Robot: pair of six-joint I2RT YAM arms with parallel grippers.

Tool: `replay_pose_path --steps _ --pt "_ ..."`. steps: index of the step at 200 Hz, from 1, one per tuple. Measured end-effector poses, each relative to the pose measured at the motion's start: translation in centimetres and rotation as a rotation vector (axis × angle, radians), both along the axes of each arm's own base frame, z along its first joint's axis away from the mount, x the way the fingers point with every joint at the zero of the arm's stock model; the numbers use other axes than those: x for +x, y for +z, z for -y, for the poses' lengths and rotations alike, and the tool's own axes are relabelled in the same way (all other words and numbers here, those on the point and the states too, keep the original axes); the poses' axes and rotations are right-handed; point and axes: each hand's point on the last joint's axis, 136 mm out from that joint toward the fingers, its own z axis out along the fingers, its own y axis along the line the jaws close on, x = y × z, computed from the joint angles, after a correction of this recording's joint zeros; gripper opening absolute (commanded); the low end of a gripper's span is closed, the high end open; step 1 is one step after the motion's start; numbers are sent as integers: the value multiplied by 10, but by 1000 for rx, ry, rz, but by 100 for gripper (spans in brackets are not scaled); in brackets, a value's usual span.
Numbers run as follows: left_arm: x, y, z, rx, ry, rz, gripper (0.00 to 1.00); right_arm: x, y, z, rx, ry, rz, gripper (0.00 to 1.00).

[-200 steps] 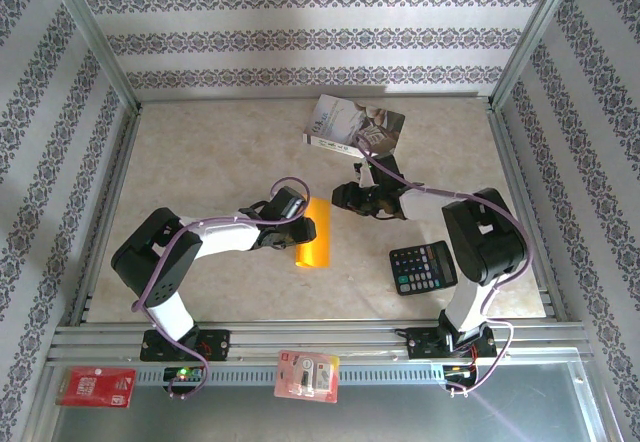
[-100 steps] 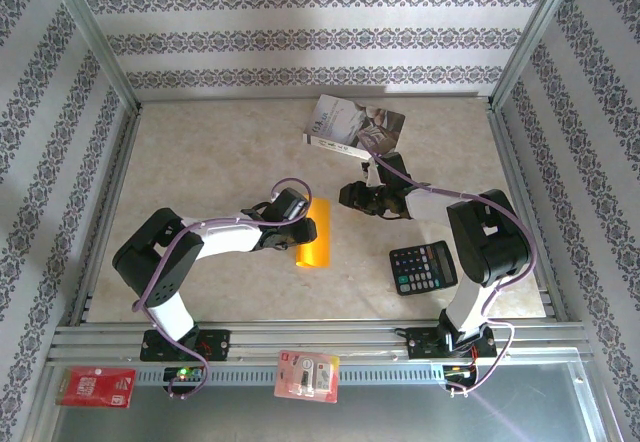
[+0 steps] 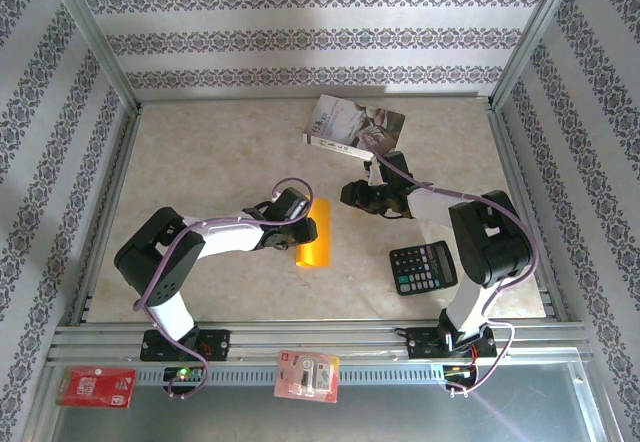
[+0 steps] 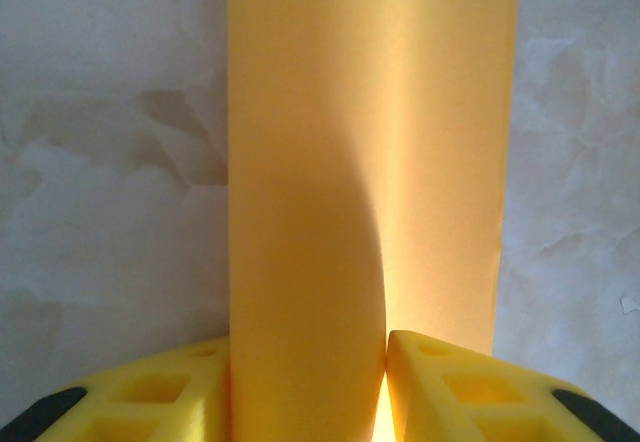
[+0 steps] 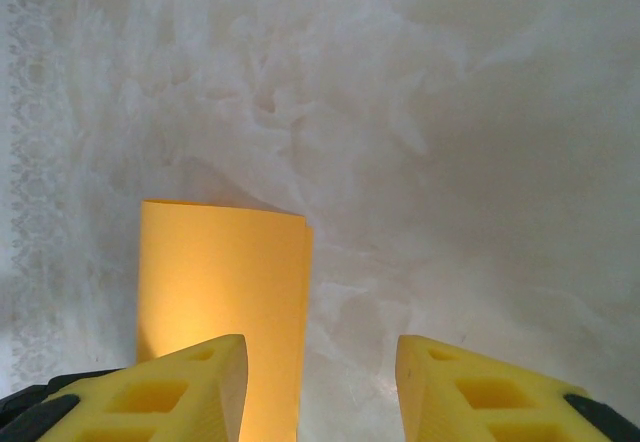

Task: Fold a paper plane with a square sheet of paper (pick it up from the middle)
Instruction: First fold the square sheet of paper in half at the center of the table.

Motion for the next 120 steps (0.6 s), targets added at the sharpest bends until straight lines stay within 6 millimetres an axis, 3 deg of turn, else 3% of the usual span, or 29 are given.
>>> replay_pose_path --steps 120 --pt "0 -1 0 14 -6 -6 41 -2 -2 1 -2 0 -7 43"
